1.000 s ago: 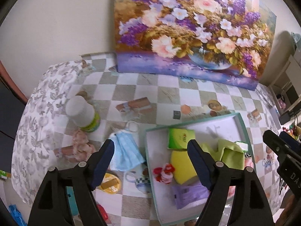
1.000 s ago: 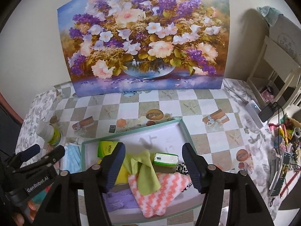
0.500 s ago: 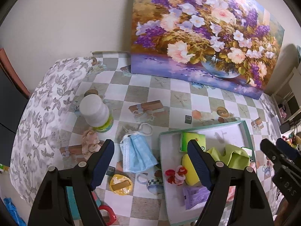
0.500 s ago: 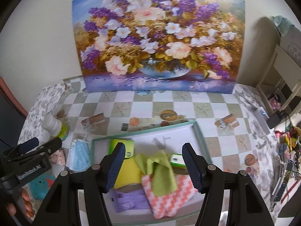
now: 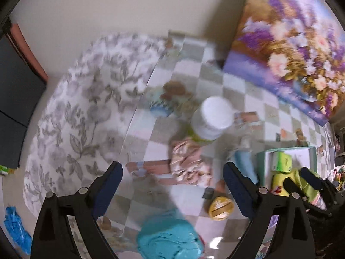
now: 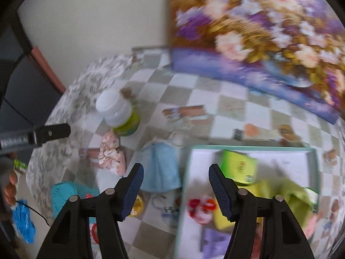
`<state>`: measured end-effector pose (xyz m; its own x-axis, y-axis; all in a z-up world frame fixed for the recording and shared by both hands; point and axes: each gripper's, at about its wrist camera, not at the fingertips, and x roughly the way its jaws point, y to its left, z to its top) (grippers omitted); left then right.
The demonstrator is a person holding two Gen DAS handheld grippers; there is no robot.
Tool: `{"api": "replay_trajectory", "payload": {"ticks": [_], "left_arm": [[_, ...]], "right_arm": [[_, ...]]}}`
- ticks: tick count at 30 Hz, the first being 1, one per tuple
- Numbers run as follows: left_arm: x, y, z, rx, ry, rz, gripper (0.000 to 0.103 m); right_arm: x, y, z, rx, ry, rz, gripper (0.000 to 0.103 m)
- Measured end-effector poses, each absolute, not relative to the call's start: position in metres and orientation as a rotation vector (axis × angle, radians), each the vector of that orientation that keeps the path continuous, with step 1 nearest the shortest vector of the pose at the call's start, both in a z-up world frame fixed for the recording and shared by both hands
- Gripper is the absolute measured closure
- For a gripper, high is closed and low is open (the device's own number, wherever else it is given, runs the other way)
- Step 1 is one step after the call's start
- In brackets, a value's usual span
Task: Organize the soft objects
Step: 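Move the left gripper to the pink floral cloth while the right approaches the blue face mask, then grasp the pink floral cloth with the left gripper while the right grasps the blue face mask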
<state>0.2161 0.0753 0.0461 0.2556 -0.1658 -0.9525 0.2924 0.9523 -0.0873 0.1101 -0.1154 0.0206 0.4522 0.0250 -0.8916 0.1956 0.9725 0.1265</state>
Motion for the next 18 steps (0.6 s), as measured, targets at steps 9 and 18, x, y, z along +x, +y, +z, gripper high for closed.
{"api": "replay_trajectory", "payload": {"ticks": [9,18], "left_arm": [[0.251,0.06,-0.035,0.153,1.499,-0.312,0.009],[0.257,0.034,-0.079,0.198,1.573,-0.309,0.009]], "right_arm": [[0.145,-0.092,-0.043,0.197,1.231,-0.066,0.037],[0.151,-0.079,-0.067,0.153,1.274,-0.054,0.037]]}}
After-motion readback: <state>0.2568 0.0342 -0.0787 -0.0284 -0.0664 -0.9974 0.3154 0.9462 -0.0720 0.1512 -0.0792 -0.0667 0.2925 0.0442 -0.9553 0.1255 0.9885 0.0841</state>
